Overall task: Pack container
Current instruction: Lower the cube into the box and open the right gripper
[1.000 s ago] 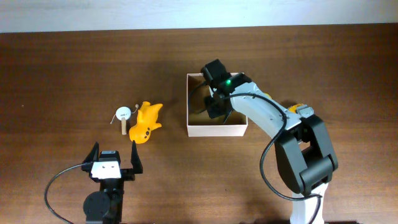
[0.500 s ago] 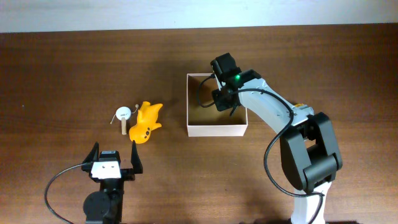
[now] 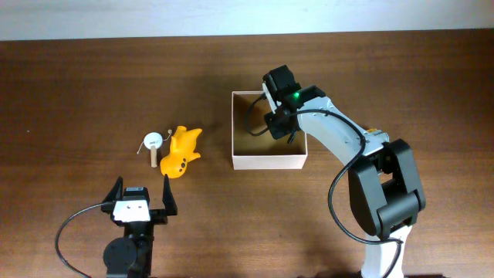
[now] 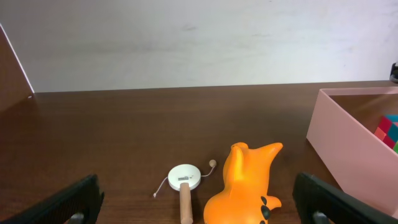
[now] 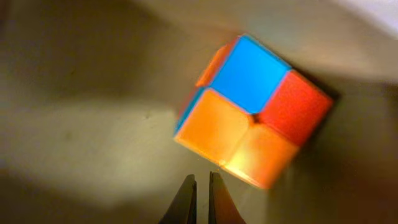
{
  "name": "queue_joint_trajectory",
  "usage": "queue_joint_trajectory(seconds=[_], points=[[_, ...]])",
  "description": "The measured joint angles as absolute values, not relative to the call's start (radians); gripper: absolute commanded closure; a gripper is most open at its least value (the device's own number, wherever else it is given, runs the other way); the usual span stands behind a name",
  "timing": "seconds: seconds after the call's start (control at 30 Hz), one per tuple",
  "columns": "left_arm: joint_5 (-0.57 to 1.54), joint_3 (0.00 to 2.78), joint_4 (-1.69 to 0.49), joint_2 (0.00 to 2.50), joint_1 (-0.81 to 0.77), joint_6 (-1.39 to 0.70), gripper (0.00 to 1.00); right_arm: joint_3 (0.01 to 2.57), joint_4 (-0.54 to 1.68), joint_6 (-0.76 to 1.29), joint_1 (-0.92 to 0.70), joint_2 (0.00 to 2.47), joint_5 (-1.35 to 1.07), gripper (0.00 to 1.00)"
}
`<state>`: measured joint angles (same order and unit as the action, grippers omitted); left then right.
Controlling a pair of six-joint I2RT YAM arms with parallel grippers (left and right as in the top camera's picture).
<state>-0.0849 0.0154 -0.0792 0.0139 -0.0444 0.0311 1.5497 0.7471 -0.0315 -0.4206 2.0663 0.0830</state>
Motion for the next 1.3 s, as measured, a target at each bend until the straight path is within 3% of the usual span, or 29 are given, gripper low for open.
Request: queue_joint_trajectory(seconds=[0.4, 1.3], points=[[-0.085, 0.015, -0.079, 0.014, -0.044, 0.031, 0.01, 1.550, 0.610, -0.112, -0.511, 2.066, 0.006, 0.96], [-0.085, 0.015, -0.079, 0.014, -0.044, 0.031, 0.01, 1.550, 0.518, -0.113, -0.442, 2.079, 0.140, 0.96]])
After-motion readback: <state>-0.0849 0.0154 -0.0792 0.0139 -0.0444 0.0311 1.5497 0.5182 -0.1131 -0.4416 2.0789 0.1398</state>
